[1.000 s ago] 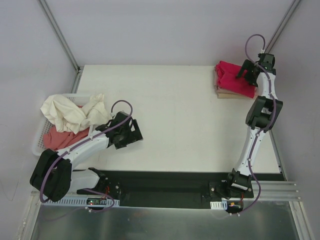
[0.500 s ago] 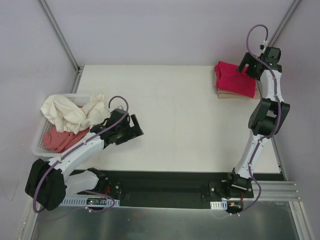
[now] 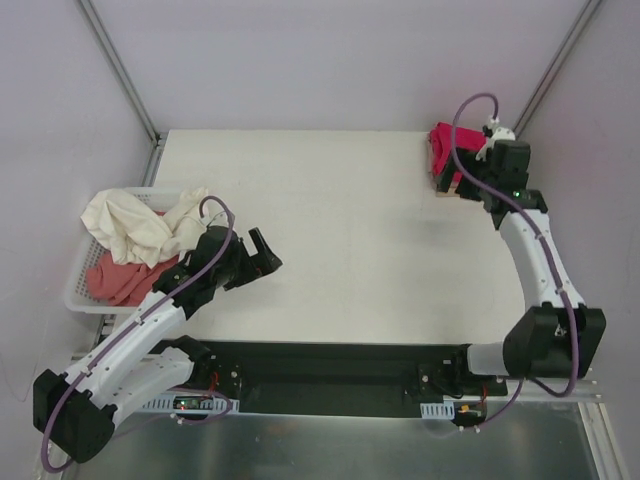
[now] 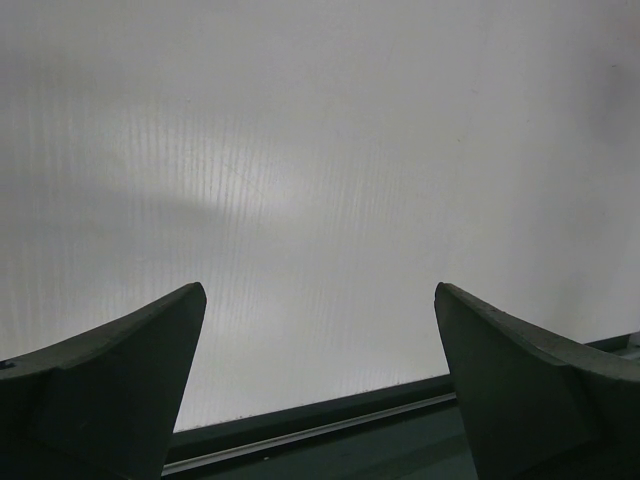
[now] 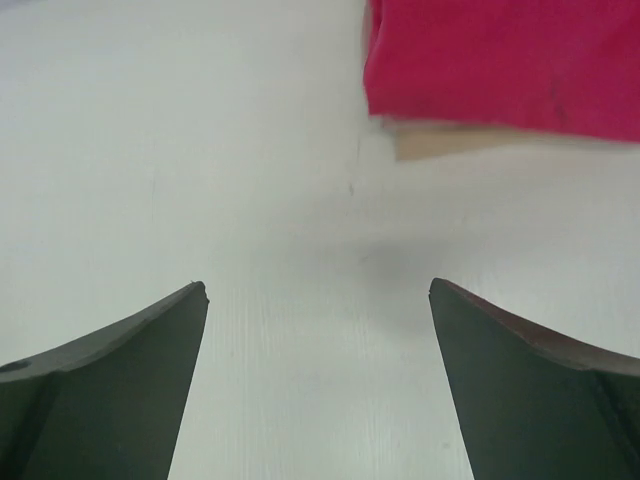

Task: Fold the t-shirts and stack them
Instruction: Put the neatly folded tshirt into the corner of the board with the right arm

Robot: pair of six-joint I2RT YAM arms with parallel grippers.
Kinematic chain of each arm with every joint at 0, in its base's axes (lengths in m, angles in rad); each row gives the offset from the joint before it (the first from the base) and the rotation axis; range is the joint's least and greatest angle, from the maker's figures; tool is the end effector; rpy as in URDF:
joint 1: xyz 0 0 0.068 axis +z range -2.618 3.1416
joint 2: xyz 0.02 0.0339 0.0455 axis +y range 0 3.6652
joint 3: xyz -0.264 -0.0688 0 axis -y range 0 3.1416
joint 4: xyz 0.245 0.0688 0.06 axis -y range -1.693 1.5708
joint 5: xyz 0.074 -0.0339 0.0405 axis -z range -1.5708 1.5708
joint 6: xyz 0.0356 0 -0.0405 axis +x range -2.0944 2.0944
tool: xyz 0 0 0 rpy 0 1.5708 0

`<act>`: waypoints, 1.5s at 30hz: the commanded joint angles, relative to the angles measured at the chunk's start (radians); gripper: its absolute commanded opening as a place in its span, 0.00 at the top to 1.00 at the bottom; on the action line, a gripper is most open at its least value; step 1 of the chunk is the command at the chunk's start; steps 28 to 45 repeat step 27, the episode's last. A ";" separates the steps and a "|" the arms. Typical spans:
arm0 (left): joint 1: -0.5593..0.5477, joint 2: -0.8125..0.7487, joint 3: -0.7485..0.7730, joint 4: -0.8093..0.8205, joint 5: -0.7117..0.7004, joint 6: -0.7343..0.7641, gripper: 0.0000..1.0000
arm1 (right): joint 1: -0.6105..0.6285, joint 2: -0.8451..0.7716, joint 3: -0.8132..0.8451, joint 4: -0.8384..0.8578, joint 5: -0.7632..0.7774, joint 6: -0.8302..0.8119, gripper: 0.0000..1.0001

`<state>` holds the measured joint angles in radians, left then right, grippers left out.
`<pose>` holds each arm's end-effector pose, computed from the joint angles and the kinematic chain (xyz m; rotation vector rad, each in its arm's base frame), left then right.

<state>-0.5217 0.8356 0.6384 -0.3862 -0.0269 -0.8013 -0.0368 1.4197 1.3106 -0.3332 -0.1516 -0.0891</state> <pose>0.1621 -0.0921 0.2598 -0.3292 2.2230 -0.7190 0.3290 -0.0067 0.3607 -0.1488 2.0029 0.0722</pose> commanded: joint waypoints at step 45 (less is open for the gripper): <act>0.008 -0.063 -0.082 -0.051 0.013 -0.076 0.01 | 0.147 -1.009 -0.800 -0.107 0.228 0.203 0.03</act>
